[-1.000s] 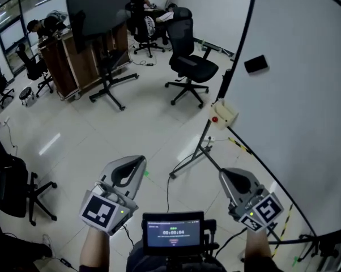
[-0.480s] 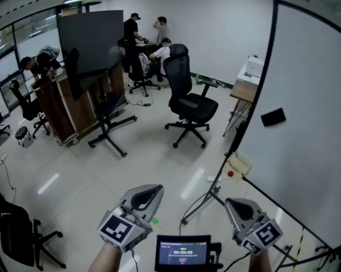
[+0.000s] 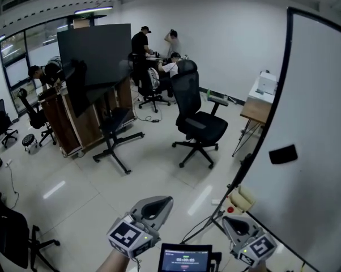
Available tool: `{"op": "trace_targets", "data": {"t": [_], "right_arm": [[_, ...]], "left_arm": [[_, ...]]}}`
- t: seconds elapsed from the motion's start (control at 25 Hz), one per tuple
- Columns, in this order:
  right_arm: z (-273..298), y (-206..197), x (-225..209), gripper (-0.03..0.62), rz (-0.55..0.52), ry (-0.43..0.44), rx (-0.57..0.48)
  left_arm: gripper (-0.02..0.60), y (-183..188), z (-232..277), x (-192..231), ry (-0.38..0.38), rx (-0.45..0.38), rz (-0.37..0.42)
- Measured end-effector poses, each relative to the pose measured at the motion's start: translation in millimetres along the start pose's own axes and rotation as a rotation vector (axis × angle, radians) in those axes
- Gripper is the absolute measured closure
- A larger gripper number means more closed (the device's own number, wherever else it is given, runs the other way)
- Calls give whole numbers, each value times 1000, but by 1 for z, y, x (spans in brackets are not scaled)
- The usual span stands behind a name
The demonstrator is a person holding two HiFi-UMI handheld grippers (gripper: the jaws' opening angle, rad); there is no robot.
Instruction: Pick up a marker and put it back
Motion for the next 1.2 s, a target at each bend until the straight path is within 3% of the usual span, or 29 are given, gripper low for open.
{"op": "trace_targets", "data": {"t": [0.28,0.56,0.76,0.92,1.2], "right_arm": [[-15,-16,-84,580,27,-4,-29],[8,-26,-127,580,6,55,-14],[19,-19,-146,580,47,10,-10],[48,-8,-176,580,-10,-38,2],[70,10,-172,578,-6,-203,61]], "left_arm": [[581,-19,59,-12,121,59,101],[581,-35,114,-2,120,87,142],[581,-39,148,14,71,107,120],[581,-31,180,56,23,44,121],[581,-25,210,95,-154,75,114]]}}
Point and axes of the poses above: the fingertips, and each gripper's own axes: z forward along the fingers, x to its left, y out of its top, the point moved 8 cm from there along -z, backward along the fingers, and after that the axes turned 15 degrees about y, right-handed, at the moved point
